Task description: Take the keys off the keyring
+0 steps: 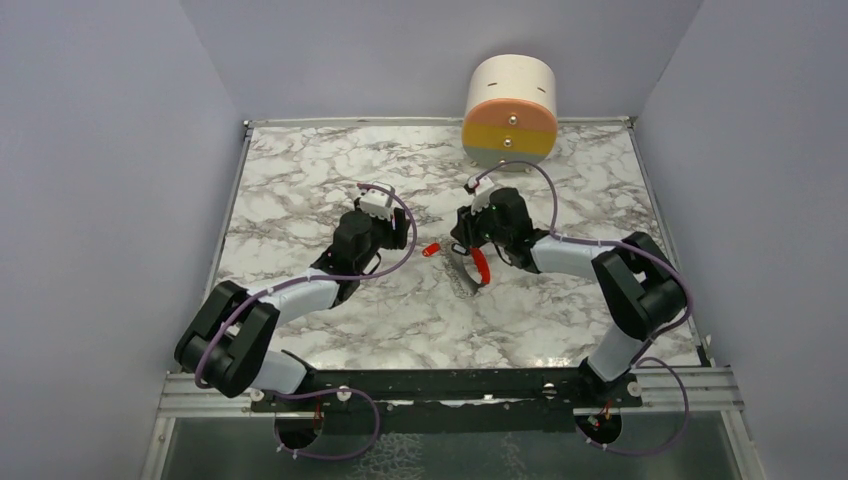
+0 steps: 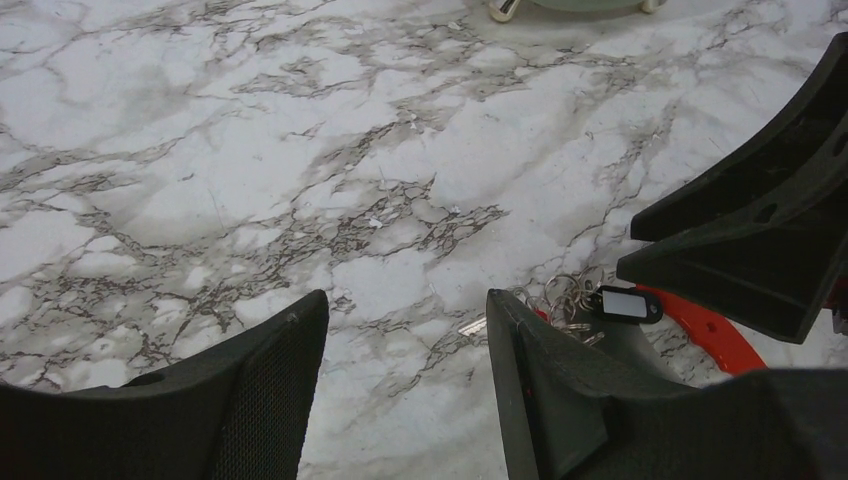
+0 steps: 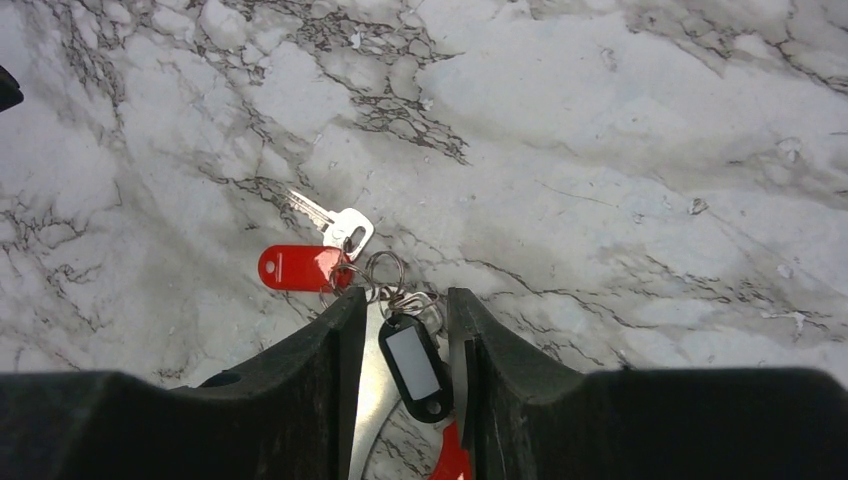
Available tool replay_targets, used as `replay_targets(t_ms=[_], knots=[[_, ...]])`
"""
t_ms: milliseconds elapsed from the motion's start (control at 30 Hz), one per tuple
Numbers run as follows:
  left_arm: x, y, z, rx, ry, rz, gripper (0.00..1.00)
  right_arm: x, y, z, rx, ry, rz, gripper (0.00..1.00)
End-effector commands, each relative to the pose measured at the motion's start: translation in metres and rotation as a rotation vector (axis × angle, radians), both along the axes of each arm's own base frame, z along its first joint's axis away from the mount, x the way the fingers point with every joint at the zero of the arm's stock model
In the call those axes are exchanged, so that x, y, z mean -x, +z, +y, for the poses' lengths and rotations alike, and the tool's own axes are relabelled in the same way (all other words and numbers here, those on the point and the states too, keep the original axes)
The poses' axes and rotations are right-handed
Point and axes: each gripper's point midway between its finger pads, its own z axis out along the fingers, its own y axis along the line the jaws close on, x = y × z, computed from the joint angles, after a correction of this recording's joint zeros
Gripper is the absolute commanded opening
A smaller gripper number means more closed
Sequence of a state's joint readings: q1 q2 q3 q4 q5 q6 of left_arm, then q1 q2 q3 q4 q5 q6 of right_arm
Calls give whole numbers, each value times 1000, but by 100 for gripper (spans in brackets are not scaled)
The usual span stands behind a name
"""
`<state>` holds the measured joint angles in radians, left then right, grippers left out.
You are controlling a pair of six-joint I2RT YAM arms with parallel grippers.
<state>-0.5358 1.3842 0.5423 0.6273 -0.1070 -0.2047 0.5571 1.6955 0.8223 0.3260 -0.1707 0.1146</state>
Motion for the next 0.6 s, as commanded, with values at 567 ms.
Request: replay_targets(t_ms=[567], knots=[[-1, -1, -8, 34, -37, 2, 61, 17, -34, 20, -85, 38, 178, 35]])
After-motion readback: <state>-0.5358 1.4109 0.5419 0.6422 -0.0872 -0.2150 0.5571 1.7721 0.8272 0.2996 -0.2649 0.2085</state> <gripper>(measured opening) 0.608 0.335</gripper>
